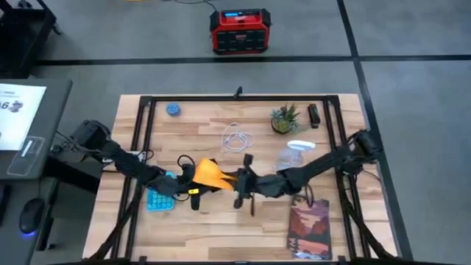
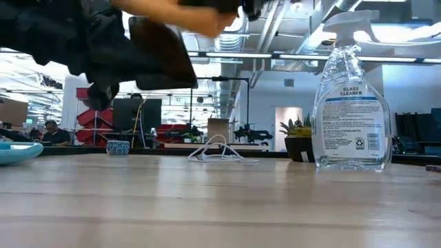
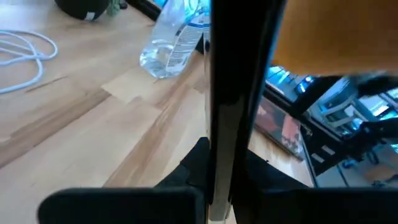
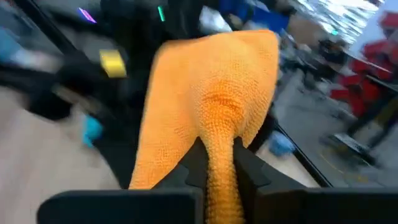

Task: Apply microfiber cloth
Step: Wipe the black cellphone using microfiber cloth

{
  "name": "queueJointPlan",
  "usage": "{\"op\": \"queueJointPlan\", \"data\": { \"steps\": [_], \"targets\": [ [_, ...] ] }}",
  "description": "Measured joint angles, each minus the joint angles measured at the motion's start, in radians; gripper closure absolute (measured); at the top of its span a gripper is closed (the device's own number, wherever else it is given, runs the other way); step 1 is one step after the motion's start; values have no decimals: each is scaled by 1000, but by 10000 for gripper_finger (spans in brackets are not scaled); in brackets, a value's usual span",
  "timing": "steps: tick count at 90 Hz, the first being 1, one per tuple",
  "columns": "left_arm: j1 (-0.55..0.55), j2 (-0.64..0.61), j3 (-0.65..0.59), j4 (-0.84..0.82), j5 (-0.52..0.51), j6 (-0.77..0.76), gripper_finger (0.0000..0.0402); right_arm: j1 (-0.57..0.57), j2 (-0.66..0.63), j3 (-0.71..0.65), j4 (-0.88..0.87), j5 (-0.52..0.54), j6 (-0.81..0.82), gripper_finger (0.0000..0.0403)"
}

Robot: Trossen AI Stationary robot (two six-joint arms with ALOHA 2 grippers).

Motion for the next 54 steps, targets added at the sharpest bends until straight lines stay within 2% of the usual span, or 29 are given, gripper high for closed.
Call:
{"op": "queueJointPlan", "data": {
  "steps": [13,30,38,44,54],
  "targets": [
    [1,0,15,-4,-2,19,389,-10,99,138,-175,4,-24,387],
    [3,5,28,-39,-7,30,389,19,171,241,-472,112,142,386],
    [3,4,29,-57,-5,20,389,38,175,241,-502,164,170,386],
    [3,1,31,-60,-8,14,389,49,164,234,-491,258,121,386],
    [2,-3,35,-39,-9,8,389,42,144,232,-359,429,23,386]
  ]
}}
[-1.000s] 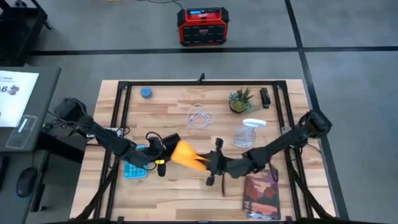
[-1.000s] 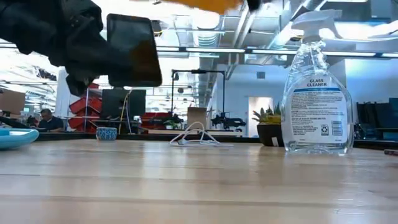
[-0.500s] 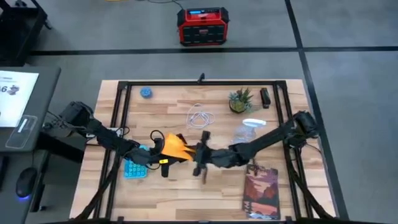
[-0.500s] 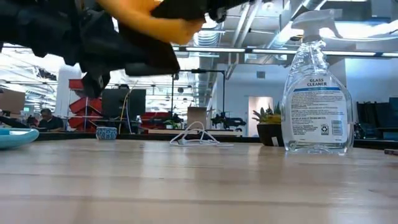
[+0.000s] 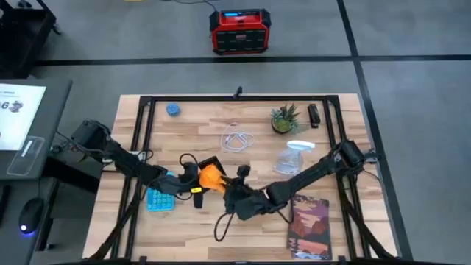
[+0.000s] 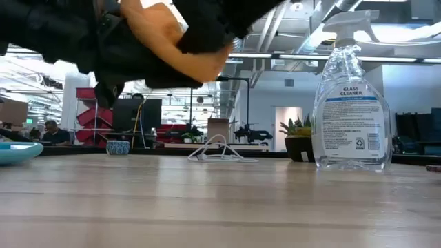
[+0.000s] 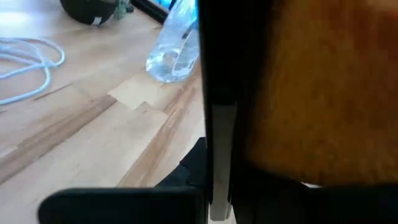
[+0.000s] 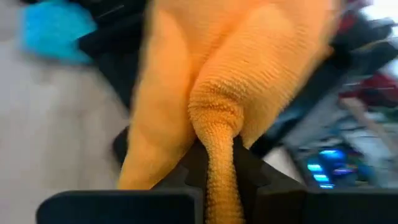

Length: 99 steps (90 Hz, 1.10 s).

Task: Apply microfiber cloth
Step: Wipe the black cellphone using microfiber cloth

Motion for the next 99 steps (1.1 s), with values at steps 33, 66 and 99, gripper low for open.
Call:
{"op": "queueJointPlan", "data": {
  "steps": [33,66,99],
  "targets": [
    [-3,4,-1,-38,23,-8,389,24,37,4,-138,-22,89,386],
    [3,-1,1,5,18,1,389,-10,59,1,308,-49,-257,384],
    [1,4,-2,-54,3,-21,389,-1,57,4,-68,-108,-30,384]
  ]
}}
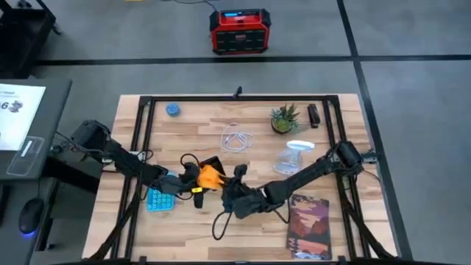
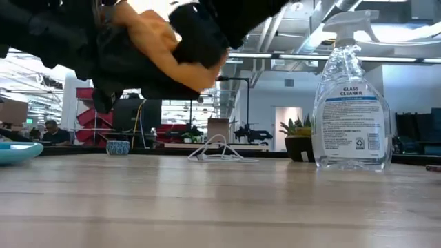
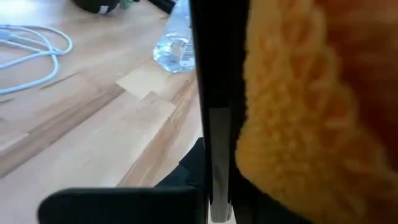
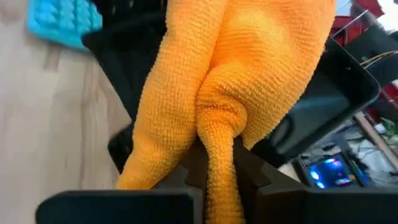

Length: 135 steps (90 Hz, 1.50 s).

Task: Apply microfiber cloth
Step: Wipe the black cellphone using microfiber cloth

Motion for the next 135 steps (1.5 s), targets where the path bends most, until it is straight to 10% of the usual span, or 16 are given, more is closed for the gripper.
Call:
{"op": "queueJointPlan", "data": {
  "steps": [22,51,81,113,135],
  "targets": [
    [-2,-3,1,17,13,-5,389,-36,-16,-1,328,92,-117,384],
    [-2,1,-1,-17,15,12,389,-12,-18,3,-179,-202,35,384],
    [8,-4,2,8,4,4,389,-48,-58,-3,134,-30,7,383],
    [8,2,0,-46,46,-2,389,-87,-63,2,-135,-458,-18,383],
    [11,-3,0,-52,25,-19,389,-99,-75,-5,99,-191,85,383]
  ]
}}
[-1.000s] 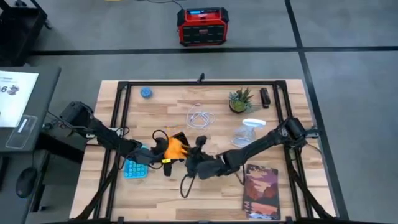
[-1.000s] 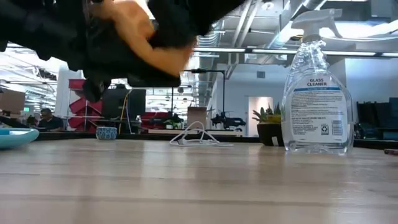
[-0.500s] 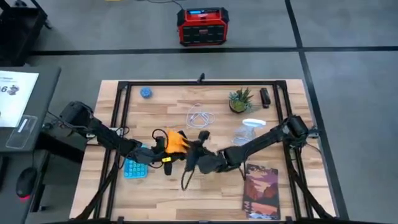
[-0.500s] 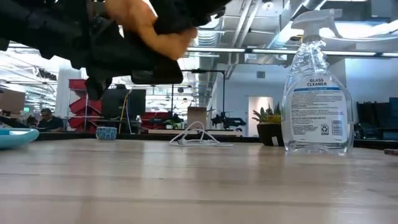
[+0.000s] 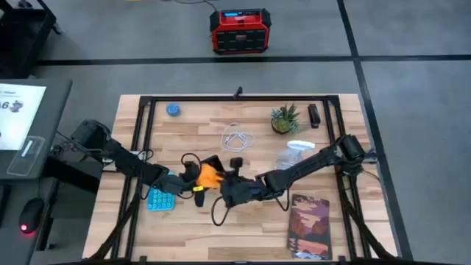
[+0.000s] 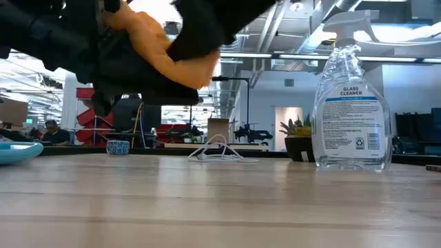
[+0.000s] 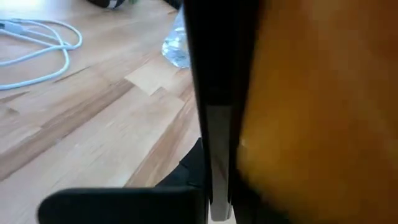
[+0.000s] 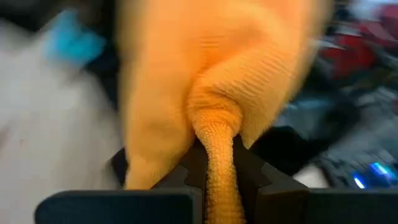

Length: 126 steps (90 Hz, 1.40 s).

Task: Apply microfiber cloth
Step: Wipe the black cellphone using microfiber cloth

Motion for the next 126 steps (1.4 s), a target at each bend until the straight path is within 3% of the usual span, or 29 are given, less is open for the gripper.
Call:
{"op": "queueJointPlan", "data": {
  "steps": [12,29,34,47,58,70,92,102,126],
  "targets": [
    [-4,-1,0,-5,27,-1,389,-10,-6,2,54,-155,-27,382],
    [-7,0,0,-22,15,3,389,1,6,5,-207,-228,33,382],
    [-7,2,0,-29,4,2,389,9,4,6,-284,-145,98,382],
    [-9,1,1,0,27,12,389,36,-19,1,-450,227,270,382],
    [-13,-1,5,29,56,37,389,50,-48,0,-435,394,309,382],
    [-8,-1,17,27,48,63,389,83,-66,3,-353,426,245,382],
    [4,0,28,-23,42,40,389,133,-67,2,-177,484,-29,382],
    [11,0,28,-60,40,19,389,162,-67,2,-47,570,-115,382],
    [11,0,27,-55,36,8,389,113,-25,4,-23,260,-142,383]
  ]
}}
